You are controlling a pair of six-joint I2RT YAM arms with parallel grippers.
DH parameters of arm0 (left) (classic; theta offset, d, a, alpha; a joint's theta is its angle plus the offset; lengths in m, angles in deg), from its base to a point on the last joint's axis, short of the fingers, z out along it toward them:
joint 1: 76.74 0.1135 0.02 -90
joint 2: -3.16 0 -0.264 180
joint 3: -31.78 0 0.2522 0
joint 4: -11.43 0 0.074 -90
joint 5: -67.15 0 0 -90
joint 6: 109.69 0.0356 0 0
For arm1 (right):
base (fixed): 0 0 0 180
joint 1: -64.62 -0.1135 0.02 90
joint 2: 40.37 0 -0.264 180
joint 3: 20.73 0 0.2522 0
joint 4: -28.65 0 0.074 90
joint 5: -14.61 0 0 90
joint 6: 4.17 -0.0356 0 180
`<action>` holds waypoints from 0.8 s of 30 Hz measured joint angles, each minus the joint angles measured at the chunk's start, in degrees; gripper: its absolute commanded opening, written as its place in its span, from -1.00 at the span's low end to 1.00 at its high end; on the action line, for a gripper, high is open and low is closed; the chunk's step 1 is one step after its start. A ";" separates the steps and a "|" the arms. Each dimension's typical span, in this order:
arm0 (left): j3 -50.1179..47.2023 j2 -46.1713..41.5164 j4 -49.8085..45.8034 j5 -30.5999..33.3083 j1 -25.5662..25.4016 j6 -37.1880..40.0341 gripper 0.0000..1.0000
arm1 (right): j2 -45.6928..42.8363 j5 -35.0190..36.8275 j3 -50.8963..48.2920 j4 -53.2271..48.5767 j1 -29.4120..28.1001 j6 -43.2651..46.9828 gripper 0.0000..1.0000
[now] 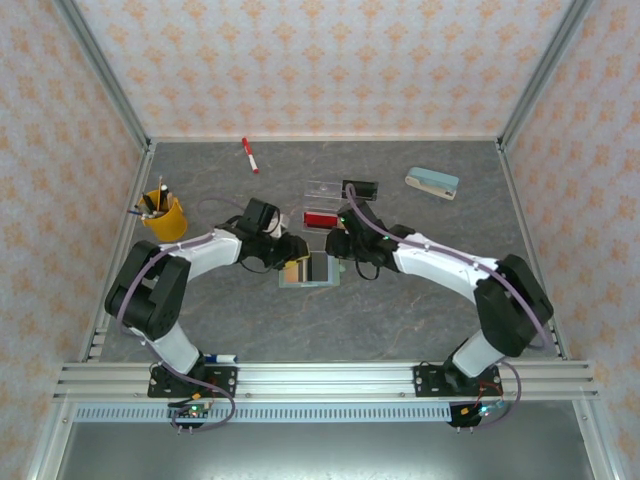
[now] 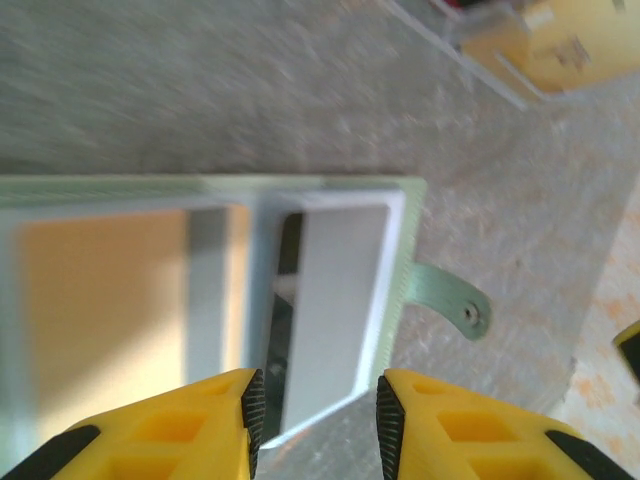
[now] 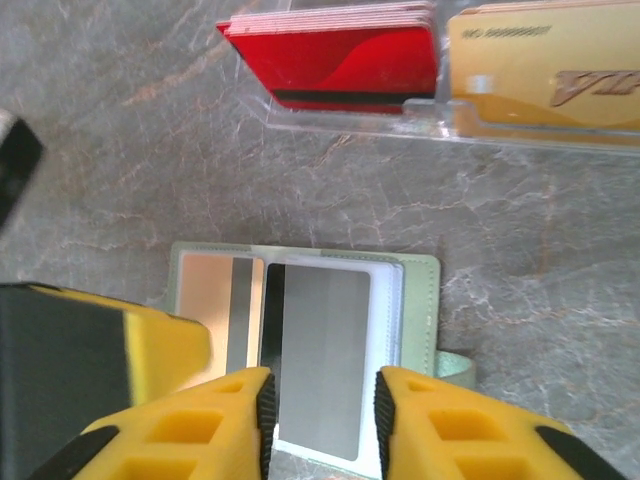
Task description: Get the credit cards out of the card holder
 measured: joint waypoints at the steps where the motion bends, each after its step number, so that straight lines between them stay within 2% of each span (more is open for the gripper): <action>1: 0.00 -0.55 -0.79 1.29 0.42 -0.11 -0.20 | 1.44 -0.02 0.98 -0.52 -0.57 0.37 -0.44; 8: 0.00 -1.27 -2.45 3.43 0.20 -1.27 -0.18 | 10.71 0.11 6.71 -4.22 -3.37 1.44 -0.58; 13: 0.17 -0.35 -2.29 2.97 -0.79 -1.57 -0.27 | 13.81 0.61 7.91 -6.84 -3.30 1.25 -0.70; 24: 1.42 3.06 -1.84 1.11 -1.31 -1.27 -0.38 | 17.29 0.63 9.42 -8.17 -3.28 0.92 -0.68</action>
